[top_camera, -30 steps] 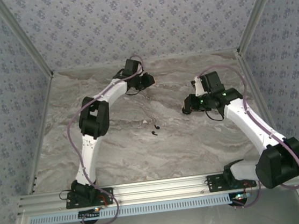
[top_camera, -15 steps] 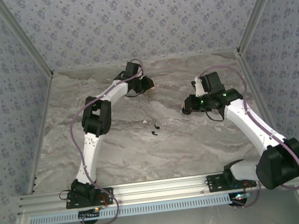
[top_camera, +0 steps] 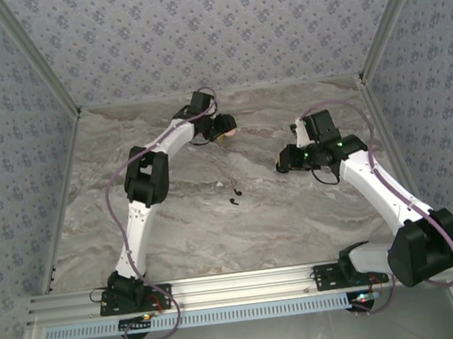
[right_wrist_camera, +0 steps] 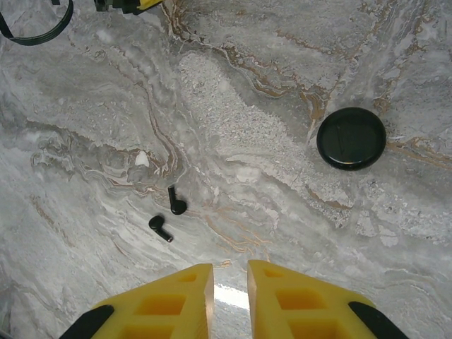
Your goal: Insert the wireless bluetooth earbuds into the charging case
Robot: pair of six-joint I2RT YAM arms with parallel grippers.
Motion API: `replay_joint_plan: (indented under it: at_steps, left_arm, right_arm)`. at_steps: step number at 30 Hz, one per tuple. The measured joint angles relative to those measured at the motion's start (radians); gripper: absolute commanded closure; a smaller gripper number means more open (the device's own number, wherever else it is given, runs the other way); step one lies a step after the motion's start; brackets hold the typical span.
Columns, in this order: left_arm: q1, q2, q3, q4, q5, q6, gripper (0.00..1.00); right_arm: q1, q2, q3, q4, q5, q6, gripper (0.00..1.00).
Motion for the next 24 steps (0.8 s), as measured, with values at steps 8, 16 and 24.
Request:
replay_joint_plan:
  at_steps: [8,16,24]
  left_arm:
    - [0.018,-0.042,0.003,-0.12,-0.111,0.091,0.38]
    - [0.031,-0.327,-0.232,-0.16,-0.203,0.178,0.38]
    - [0.029,-0.668,-0.599,-0.114,-0.214,0.211,0.39]
  right_arm:
    - [0.0,0.0,-0.003,0.001,0.0,0.0,0.74]
    - [0.0,0.015,-0.005,0.008,-0.011,0.0,0.72]
    - [0.001,0.069,-0.005,0.016,-0.019,-0.001,0.67]
